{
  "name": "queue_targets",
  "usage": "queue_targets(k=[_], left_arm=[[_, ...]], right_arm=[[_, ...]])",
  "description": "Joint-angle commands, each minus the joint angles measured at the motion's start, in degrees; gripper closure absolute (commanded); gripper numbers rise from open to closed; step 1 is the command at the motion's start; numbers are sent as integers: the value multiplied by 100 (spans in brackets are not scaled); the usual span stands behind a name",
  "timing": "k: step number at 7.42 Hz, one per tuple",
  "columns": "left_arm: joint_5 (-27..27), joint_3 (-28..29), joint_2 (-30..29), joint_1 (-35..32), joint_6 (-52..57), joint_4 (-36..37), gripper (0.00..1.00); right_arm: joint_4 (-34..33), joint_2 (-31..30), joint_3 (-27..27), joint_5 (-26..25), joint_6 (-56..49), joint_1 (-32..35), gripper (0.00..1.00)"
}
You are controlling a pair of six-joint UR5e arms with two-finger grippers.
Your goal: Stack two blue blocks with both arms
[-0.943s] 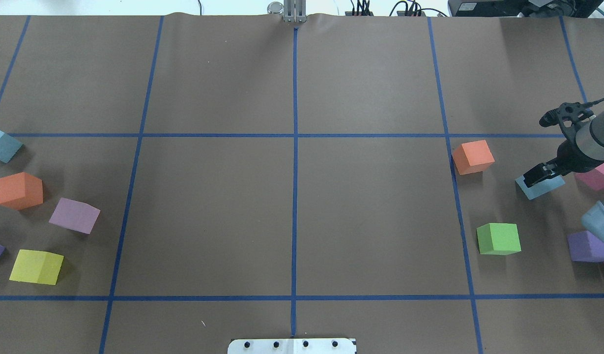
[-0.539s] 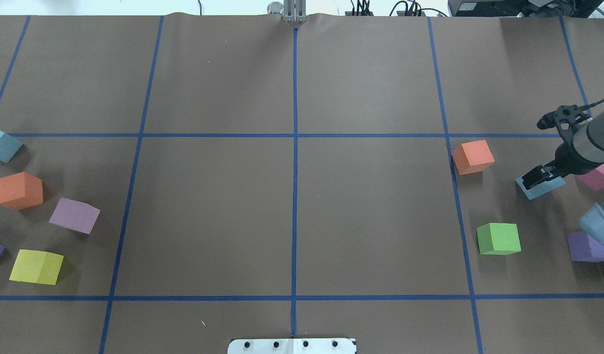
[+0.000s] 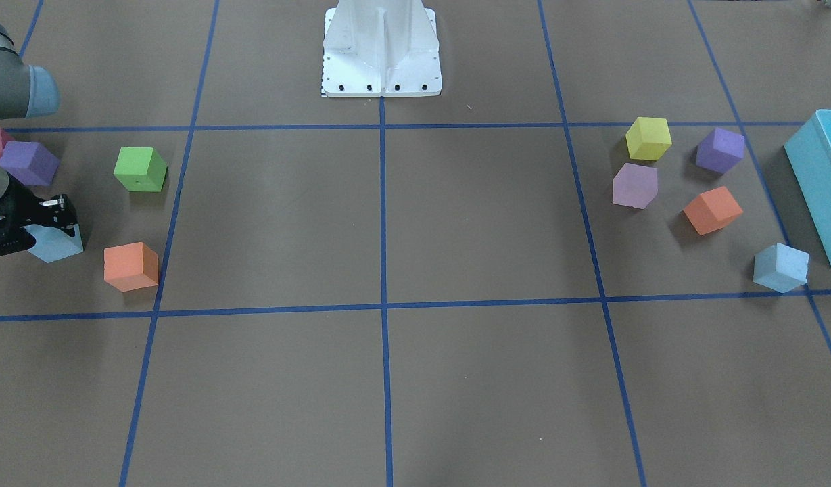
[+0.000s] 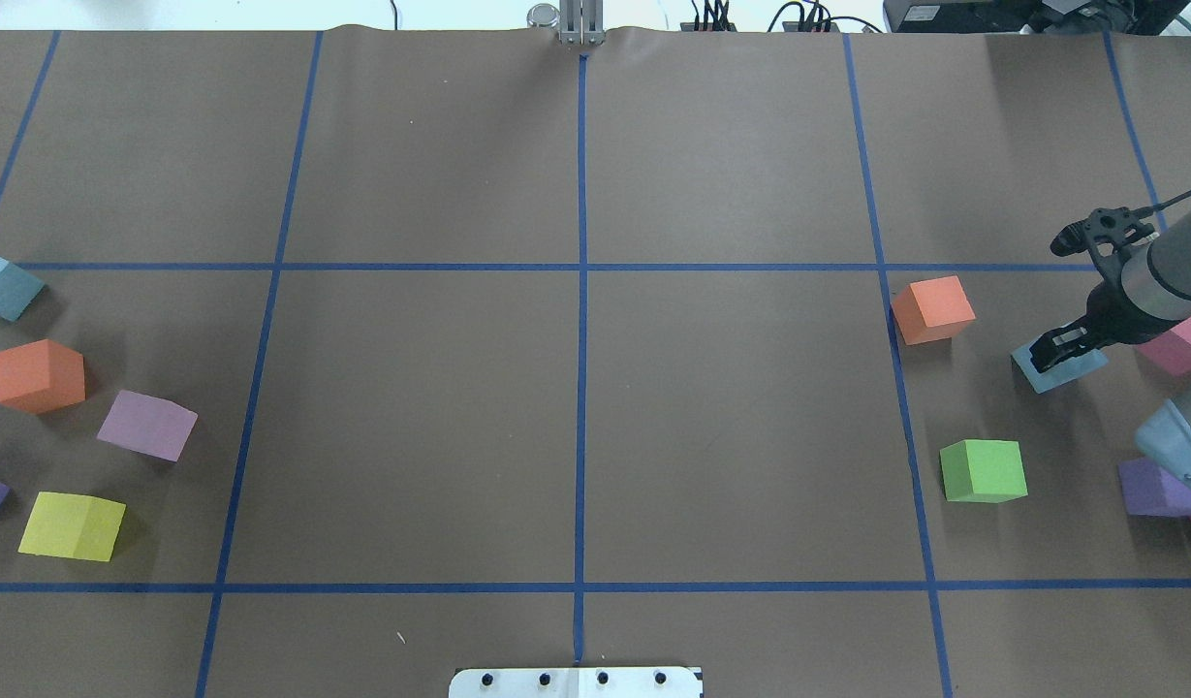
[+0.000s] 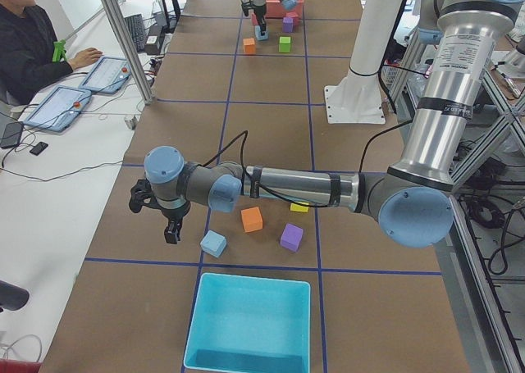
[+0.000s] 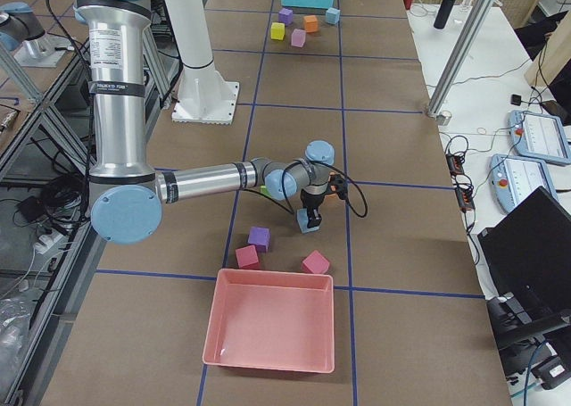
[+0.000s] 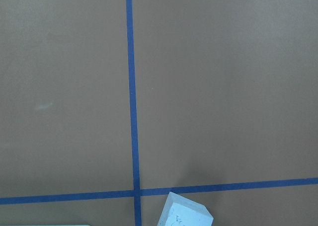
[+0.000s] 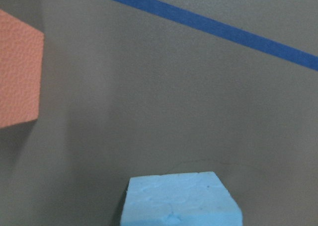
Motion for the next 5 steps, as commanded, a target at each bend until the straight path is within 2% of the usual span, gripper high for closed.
queue_targets(k=[1, 2, 3, 4, 5], left_arm=[[0, -1, 0, 0, 0, 0, 2], [0, -19, 9, 0, 0, -9, 2], [0, -19, 9, 0, -9, -9, 2], [0, -10, 0, 0, -9, -9, 2], [0, -19, -9, 0, -44, -9, 2]], right_arm=[[-208, 299, 88, 395, 0, 353, 45], [-1080, 780, 262, 955, 1, 800, 45], [-2620, 1690, 690, 1108, 35, 935, 45], [-4097, 2795, 895, 971, 218, 711, 43], [-4321, 3119, 1027, 874, 1038, 265, 43]])
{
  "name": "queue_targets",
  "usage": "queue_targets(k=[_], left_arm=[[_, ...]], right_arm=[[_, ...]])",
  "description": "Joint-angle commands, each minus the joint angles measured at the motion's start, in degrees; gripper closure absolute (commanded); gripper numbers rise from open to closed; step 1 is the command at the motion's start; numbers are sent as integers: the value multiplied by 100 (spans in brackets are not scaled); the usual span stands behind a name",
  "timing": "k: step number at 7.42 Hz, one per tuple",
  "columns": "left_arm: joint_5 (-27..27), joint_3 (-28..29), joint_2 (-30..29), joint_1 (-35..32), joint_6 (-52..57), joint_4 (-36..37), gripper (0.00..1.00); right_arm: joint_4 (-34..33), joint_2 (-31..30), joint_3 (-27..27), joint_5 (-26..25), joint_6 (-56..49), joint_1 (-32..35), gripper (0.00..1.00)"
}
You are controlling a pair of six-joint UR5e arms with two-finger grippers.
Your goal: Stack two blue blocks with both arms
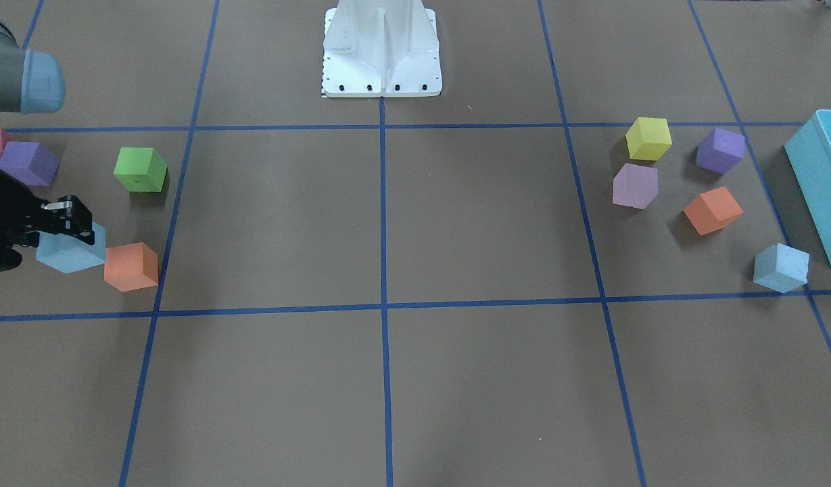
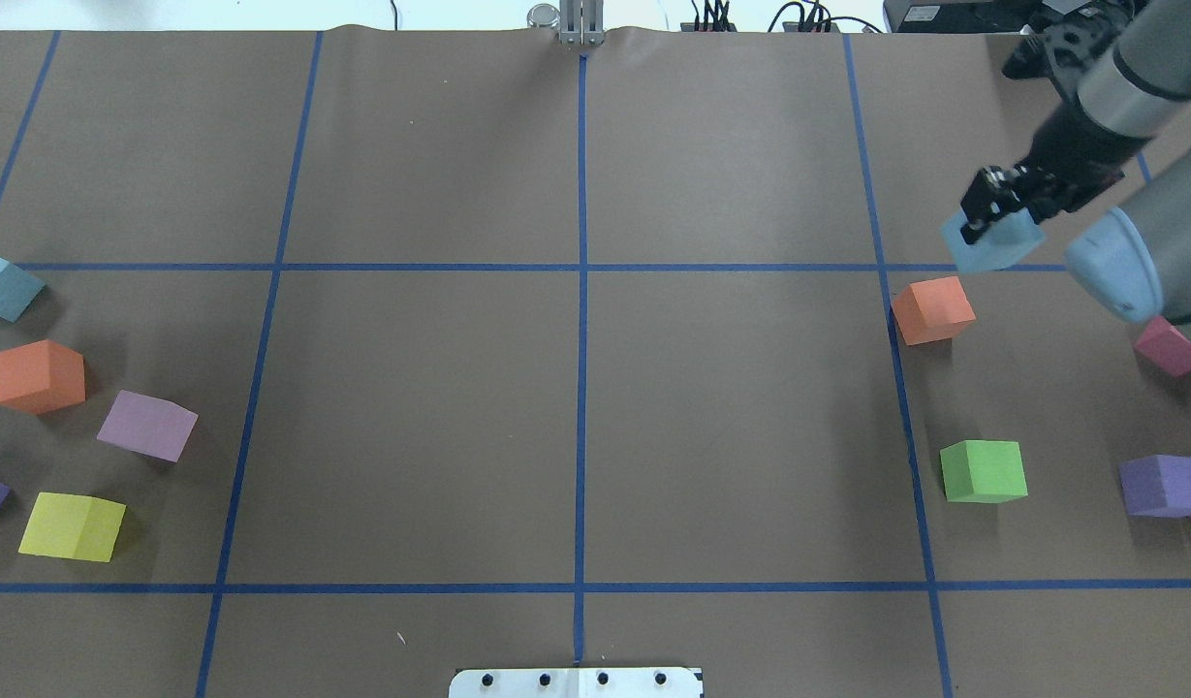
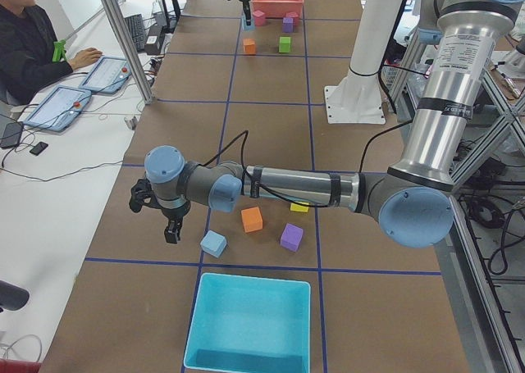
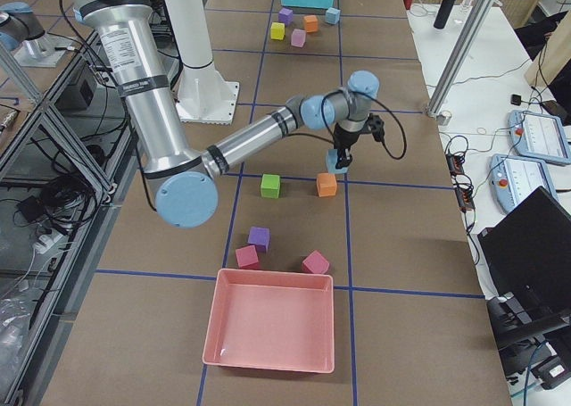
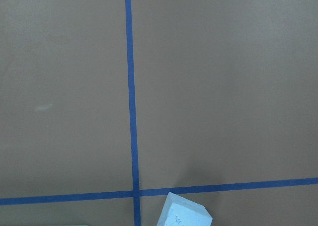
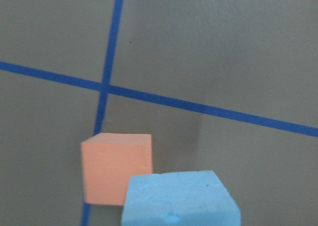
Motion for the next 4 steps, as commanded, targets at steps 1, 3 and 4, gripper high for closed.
queue_targets(k=[1, 3, 4], left_arm=[[9, 4, -62, 61, -45, -1, 2], [44, 170, -107, 403, -256, -306, 2], [61, 371, -107, 500, -265, -630, 2]], right_arm=[[-469, 891, 248, -299, 1568, -868, 43], [324, 901, 222, -896, 2777, -1731, 44], [492, 1023, 196, -1204, 3295, -2091, 44]])
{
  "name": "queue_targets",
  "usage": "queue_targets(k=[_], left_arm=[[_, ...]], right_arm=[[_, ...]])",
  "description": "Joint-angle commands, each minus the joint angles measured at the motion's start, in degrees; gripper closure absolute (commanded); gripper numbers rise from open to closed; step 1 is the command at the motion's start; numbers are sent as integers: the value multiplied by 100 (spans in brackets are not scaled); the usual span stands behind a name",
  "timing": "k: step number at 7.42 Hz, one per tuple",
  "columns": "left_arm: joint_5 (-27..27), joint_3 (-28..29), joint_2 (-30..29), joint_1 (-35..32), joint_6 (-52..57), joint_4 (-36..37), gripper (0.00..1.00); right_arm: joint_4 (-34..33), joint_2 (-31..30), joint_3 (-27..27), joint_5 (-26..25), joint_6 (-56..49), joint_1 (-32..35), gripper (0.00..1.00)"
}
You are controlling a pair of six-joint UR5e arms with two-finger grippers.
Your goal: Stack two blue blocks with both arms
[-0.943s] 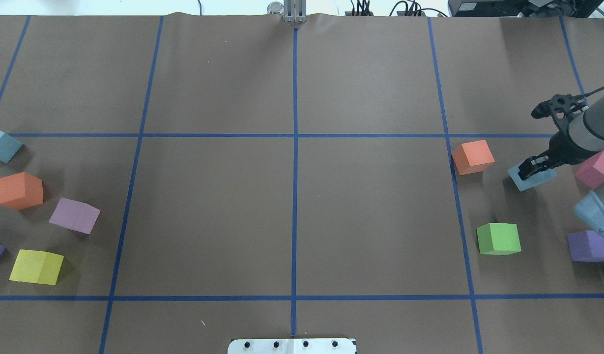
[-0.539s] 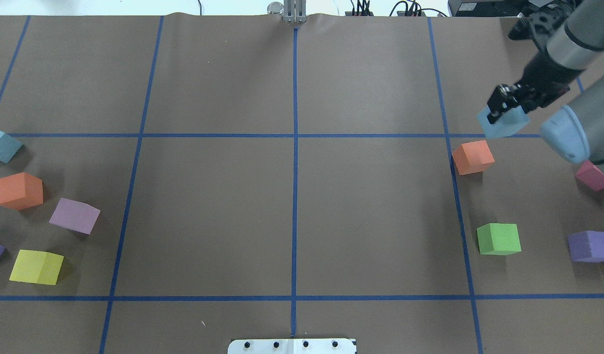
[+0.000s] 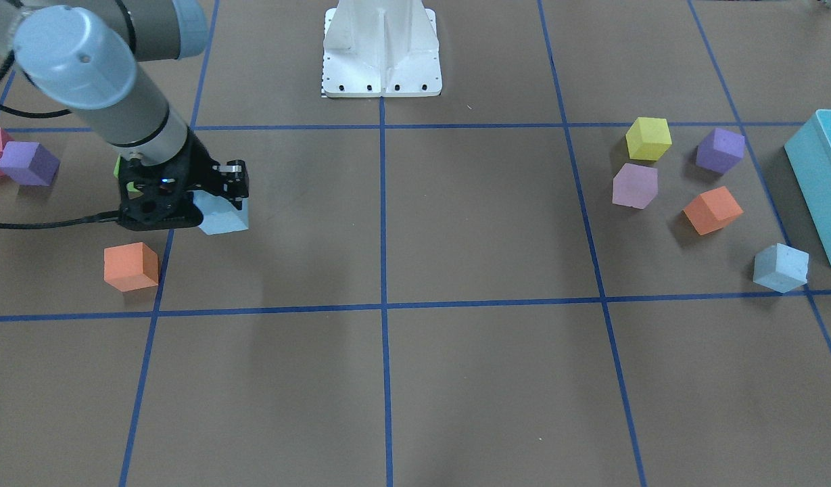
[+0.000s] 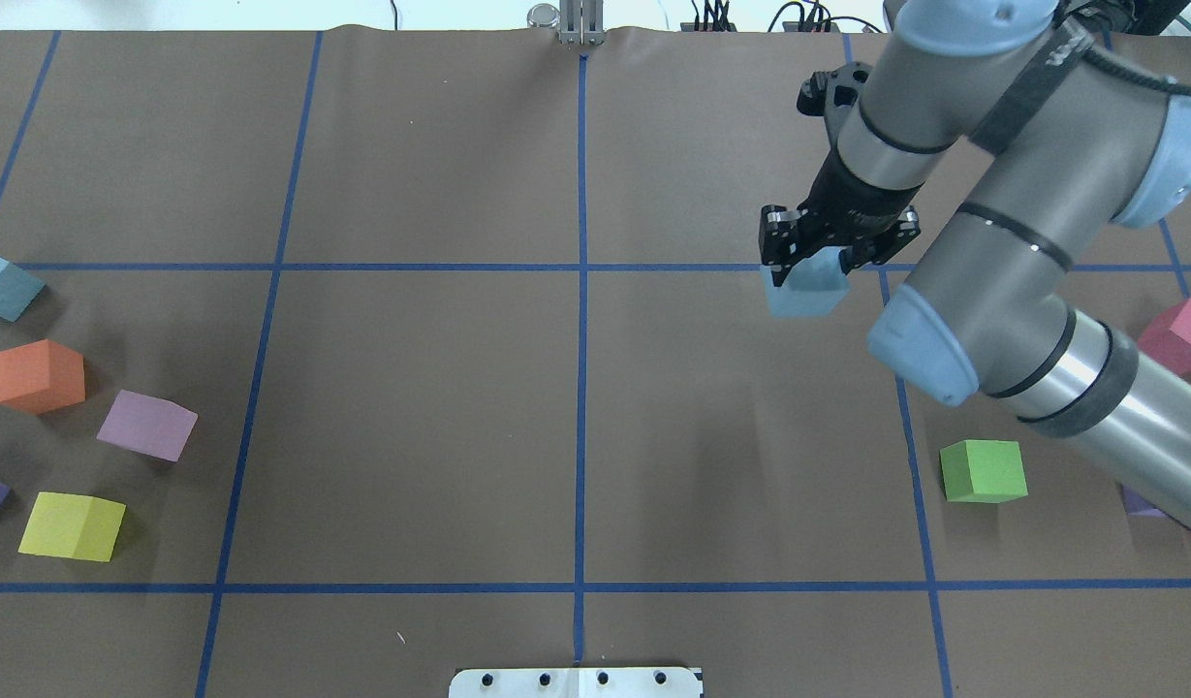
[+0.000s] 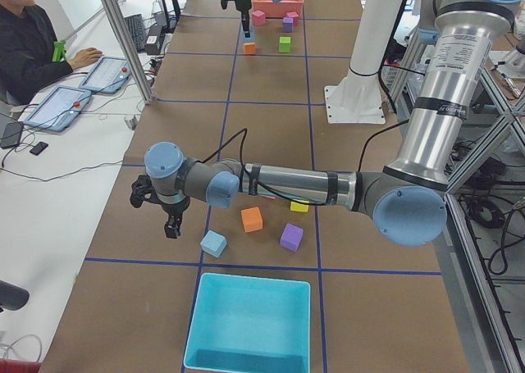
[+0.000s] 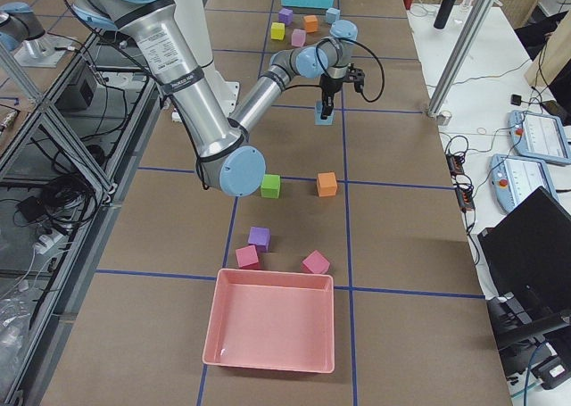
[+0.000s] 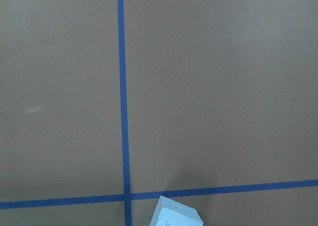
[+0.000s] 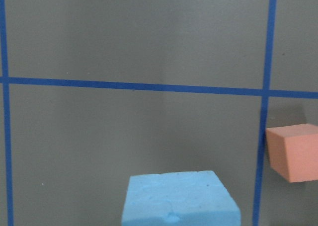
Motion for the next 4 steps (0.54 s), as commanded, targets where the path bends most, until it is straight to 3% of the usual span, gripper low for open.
queue_targets(k=[1, 4], left_arm=[[92, 305, -8, 163, -39, -532, 2], [487, 271, 18, 496, -344, -578, 2]], right_arm=[[311, 332, -44, -566, 1038, -767, 44], [607, 765, -727, -1190, 1542, -1488, 44]])
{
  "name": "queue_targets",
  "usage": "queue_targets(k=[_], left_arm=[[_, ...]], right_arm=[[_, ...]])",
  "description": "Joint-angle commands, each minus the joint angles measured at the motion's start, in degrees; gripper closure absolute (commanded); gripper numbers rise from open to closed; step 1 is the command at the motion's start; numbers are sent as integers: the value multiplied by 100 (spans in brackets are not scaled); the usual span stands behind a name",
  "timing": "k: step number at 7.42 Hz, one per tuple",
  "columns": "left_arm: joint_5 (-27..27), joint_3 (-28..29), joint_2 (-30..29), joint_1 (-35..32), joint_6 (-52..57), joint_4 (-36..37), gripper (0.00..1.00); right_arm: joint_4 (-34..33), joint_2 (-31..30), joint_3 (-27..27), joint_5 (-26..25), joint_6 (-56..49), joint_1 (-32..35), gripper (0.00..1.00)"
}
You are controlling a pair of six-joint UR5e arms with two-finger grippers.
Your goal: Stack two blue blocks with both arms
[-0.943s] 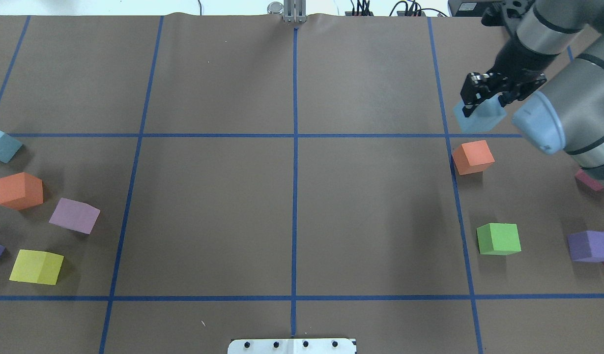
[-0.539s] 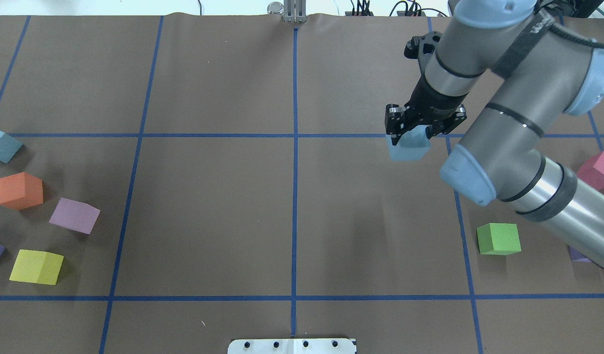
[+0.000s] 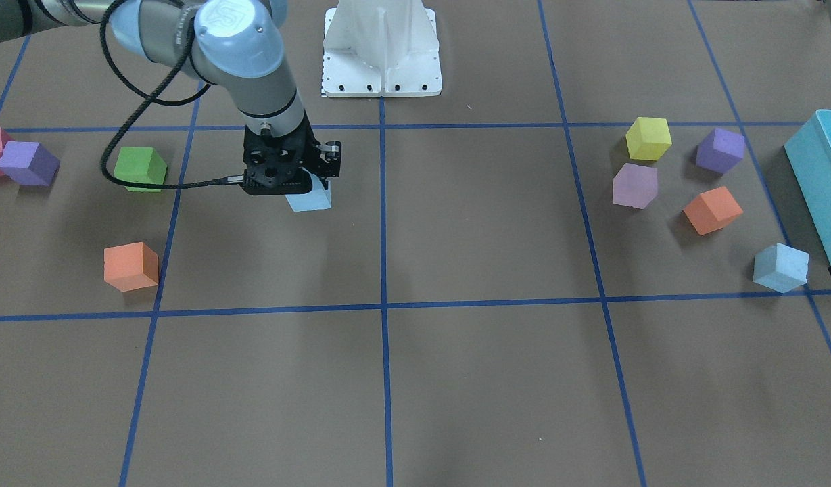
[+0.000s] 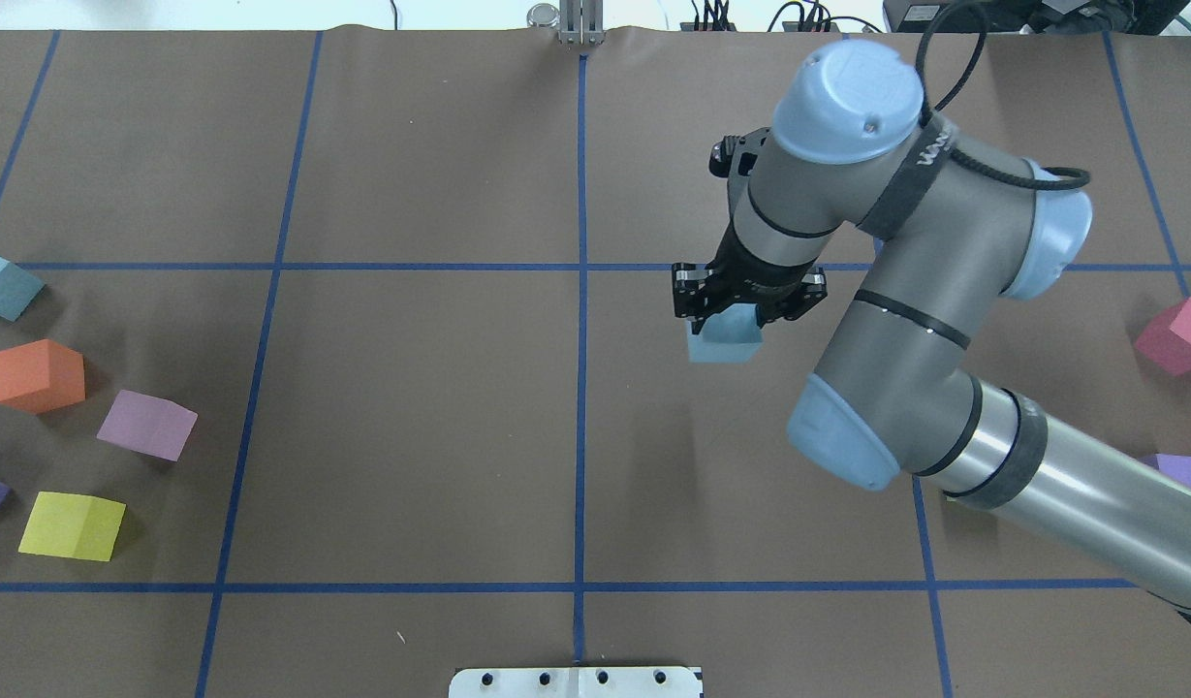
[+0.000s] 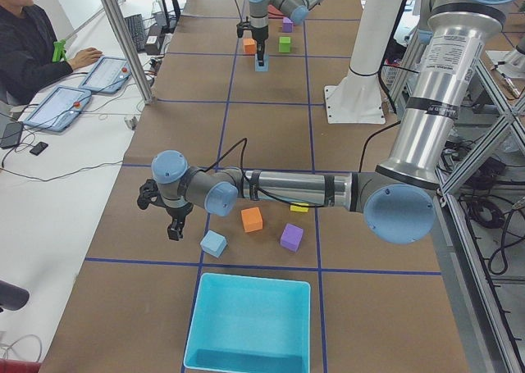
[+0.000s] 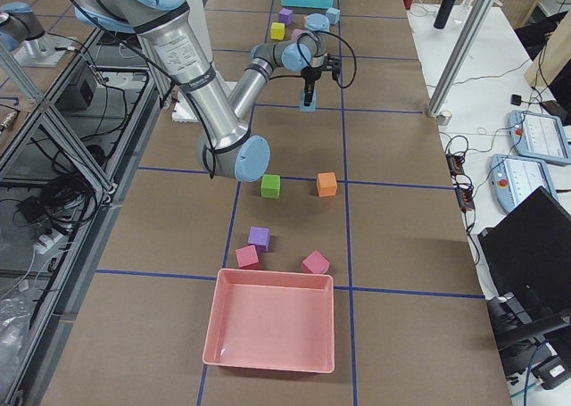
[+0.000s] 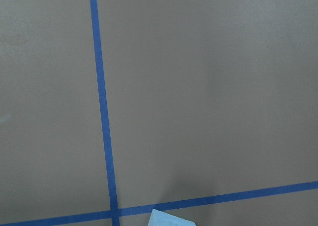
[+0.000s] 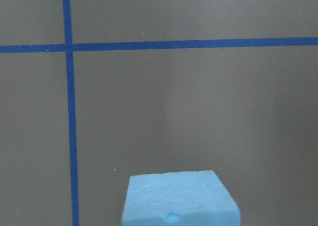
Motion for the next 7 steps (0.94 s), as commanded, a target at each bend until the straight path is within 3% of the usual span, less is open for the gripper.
queue_targets(k=[1, 5, 7], left_arm=[[352, -4, 109, 350, -562, -391, 2], [433, 75, 514, 501, -645, -1106, 2], [442, 66, 593, 545, -636, -1115, 2]], right_arm=[[513, 162, -547, -507, 405, -498, 44], [744, 645, -1329, -684, 495, -667, 44], [1375, 890, -1995, -719, 503, -571, 45]])
